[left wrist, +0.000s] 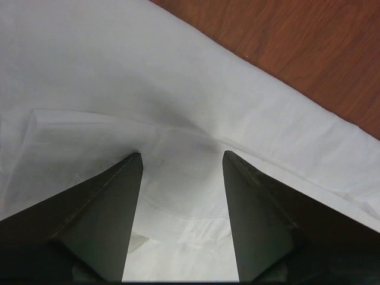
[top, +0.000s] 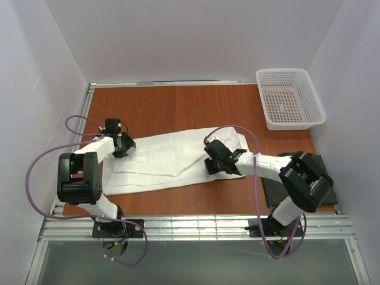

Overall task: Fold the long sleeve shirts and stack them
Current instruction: Fold the shirt

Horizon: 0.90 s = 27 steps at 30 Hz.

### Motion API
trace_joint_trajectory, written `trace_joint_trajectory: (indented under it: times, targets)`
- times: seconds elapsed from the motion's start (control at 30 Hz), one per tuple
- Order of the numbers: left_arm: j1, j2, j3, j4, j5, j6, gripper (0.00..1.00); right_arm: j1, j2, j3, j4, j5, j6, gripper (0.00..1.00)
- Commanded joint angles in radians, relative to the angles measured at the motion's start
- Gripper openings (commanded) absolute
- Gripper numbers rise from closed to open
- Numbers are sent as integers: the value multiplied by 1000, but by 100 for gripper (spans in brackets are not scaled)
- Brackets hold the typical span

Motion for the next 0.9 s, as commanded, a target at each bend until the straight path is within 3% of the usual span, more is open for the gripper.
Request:
trace_joint_trajectory:
  times: [0.0, 0.13, 0.2, 0.4, 0.53, 0.6, 0.77, 0.87]
  targets:
    - [51, -1, -91, -53, 56, -41, 53, -122, 126, 33, -7, 69, -109, 34]
    - [85, -91, -165, -82, 122, -90, 52, -281, 253, 209, 20, 41, -276, 34]
    - [86, -179, -221, -90, 158, -117, 53, -347, 356, 375, 17, 26, -317, 34]
    - [19, -462, -404, -84, 354, -223, 62, -393, 539, 794, -106, 6, -393, 37]
    - [6, -594, -374, -154, 357, -184, 70, -352, 427, 733, -122, -68, -393, 42]
    - [5, -614, -328, -197, 285, -122, 74, -284, 335, 640, -120, -97, -389, 44]
    - [5, -512, -159, -210, 104, -3, 73, -80, 191, 459, -103, -109, -294, 44]
    - [6, -422, -124, -175, 31, 39, 68, 88, 181, 406, -77, -123, -225, 44]
